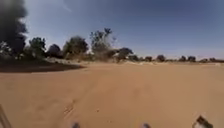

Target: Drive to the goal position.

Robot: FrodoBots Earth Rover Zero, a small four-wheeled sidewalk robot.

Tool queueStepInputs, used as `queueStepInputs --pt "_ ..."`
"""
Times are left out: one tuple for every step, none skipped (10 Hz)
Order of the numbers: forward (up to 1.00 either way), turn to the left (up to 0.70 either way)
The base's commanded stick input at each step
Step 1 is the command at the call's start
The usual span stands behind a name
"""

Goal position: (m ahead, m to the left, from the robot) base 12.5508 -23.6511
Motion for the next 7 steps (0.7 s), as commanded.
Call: queueStepInputs --pt "0.70 -0.11" --pt "0.70 -0.35" --pt "0.70 -0.35" --pt "0.70 -0.35" --pt "0.70 -0.17" --pt "0.70 0.00" --pt "0.70 0.00"
